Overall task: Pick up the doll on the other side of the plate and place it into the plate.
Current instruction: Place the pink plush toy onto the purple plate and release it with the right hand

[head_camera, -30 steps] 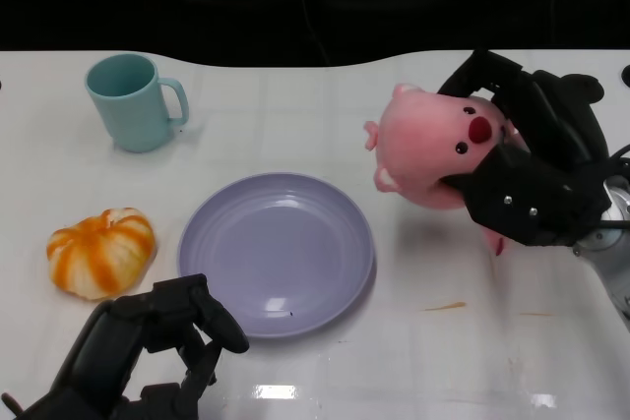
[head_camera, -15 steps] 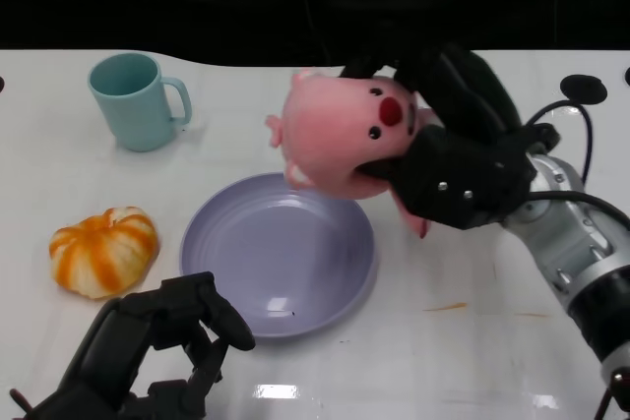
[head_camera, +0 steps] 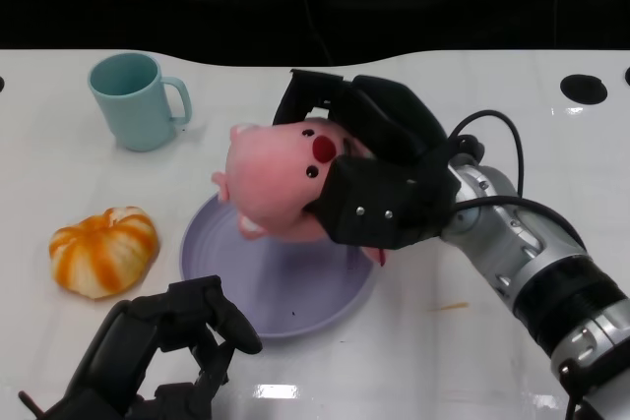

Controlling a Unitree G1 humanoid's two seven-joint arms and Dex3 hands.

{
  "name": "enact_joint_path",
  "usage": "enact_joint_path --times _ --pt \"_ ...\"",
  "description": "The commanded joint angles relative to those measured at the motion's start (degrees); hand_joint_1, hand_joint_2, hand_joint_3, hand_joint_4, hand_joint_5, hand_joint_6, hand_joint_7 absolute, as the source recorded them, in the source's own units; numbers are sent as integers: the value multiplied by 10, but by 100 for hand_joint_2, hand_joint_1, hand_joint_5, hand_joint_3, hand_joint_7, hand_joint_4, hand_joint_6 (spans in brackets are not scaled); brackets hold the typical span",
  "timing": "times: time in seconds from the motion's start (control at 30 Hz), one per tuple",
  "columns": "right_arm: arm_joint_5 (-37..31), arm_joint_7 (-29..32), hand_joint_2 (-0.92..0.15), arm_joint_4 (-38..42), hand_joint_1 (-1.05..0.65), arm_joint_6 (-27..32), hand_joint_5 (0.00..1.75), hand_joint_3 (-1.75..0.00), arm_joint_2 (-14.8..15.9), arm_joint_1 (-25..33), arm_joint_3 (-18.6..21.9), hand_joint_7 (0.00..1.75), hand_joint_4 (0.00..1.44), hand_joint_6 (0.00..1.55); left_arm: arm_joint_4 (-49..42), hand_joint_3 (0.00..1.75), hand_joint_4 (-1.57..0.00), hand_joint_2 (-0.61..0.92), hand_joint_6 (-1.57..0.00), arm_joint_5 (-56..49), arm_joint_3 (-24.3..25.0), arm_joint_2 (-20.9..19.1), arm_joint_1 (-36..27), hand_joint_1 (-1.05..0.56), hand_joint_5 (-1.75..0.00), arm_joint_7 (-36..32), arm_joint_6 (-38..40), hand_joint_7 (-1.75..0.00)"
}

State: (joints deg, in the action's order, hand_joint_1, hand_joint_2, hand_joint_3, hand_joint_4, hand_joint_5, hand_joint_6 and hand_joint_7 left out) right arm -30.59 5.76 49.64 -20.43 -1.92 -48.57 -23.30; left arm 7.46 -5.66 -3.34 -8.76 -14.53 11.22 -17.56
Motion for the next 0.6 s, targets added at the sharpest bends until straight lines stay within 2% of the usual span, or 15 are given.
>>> enact_joint_path --times 0.03,0.17,0.2,0.23,0.27,0.3,0.33,0.37,0.43,0.47,0.53,0.6 --pt "-2 1 -29 19 -17 2 175 -138 -8 -31 -4 175 94 74 -1 112 -77 52 -82 -4 2 -3 3 -4 -158 -9 -2 -123" --pt "-3 1 -27 41 -16 9 175 -138 -21 -41 -7 171 94 76 7 112 -77 52 -82 -8 -1 -1 2 -3 -158 -10 14 -123" --pt "-2 1 -26 45 -15 9 175 -139 -24 -43 -6 163 94 78 7 112 -77 52 -82 -8 -1 0 2 -3 -158 -10 15 -124" --pt "0 -3 -26 48 -14 8 175 -138 -26 -44 -5 146 92 80 7 112 -77 52 -82 -10 -1 -1 2 -3 -158 -10 13 -124" --pt "3 -9 -32 51 -15 6 175 -124 -27 -46 -4 115 87 80 6 111 -77 52 -81 -11 -2 -1 3 -2 -158 -10 12 -124" --pt "8 -22 -39 53 -16 1 170 -109 -26 -47 -3 93 79 80 5 111 -77 52 -81 -13 -2 -1 3 -2 -158 -10 12 -124" --pt "12 -38 -49 54 -21 -3 140 -89 -25 -48 -3 67 69 74 4 111 -77 52 -81 -13 -2 -1 4 -3 -158 -10 11 -124" --pt "14 -50 -67 53 -29 -5 96 -56 -23 -49 -4 37 58 65 4 111 -76 52 -81 -13 -2 0 4 -3 -158 -10 11 -125" --pt "10 -63 -86 51 -42 -3 56 -22 -20 -51 -8 10 47 56 3 111 -76 52 -81 -14 -2 -1 5 -3 -158 -10 10 -125" --pt "7 -74 -89 47 -44 -2 50 -18 -17 -52 -12 6 45 54 1 111 -76 52 -81 -15 -2 -1 6 -3 -158 -10 8 -125" --pt "1 -94 -91 42 -67 -1 33 -19 -13 -53 -20 1 17 27 -3 111 -77 52 -81 -18 -2 -1 7 -3 -159 -11 4 -125" --pt "1 -109 -92 38 -77 1 29 -21 -11 -54 -24 0 6 17 -7 112 -77 51 -81 -20 -2 -2 8 -3 -159 -12 -2 -124"
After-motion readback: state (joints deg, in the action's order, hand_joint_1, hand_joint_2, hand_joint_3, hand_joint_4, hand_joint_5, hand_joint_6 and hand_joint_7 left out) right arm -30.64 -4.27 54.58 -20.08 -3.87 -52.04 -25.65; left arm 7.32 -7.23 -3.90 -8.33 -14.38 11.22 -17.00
